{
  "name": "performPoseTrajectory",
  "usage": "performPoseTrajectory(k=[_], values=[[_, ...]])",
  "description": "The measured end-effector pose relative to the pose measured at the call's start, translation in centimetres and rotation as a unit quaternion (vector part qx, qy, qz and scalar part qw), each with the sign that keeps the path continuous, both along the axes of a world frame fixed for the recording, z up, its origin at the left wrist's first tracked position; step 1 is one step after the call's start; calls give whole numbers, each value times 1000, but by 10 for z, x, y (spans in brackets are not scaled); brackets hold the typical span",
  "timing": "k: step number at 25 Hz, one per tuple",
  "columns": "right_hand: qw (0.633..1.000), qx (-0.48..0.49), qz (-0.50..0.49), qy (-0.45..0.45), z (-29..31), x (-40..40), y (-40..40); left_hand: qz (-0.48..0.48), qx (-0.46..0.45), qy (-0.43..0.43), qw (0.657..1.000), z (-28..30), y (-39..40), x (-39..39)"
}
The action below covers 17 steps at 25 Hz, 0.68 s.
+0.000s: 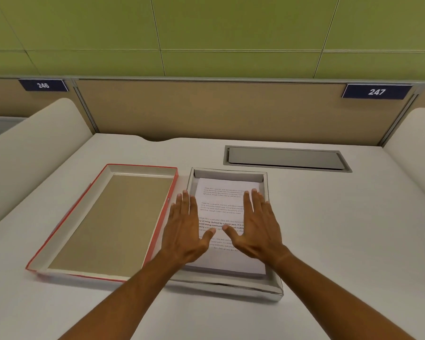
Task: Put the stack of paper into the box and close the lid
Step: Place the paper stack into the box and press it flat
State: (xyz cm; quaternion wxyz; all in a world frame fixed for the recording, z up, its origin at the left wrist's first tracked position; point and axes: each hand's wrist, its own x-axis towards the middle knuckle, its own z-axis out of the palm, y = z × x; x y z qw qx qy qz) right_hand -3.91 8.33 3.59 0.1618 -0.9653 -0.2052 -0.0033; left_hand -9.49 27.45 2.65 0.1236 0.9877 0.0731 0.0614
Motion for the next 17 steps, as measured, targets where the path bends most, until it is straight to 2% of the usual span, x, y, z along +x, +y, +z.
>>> performPoseTrajectory(k=[7, 13, 17], values=[[997, -22, 56, -50, 13, 0, 15, 45, 91, -1, 995, 15, 12, -13], [997, -31, 62, -28, 12, 12, 22, 51, 59, 31, 996, 19, 13, -19], [998, -28, 45, -24, 13, 37, 25, 27, 37, 17, 999, 19, 18, 0]])
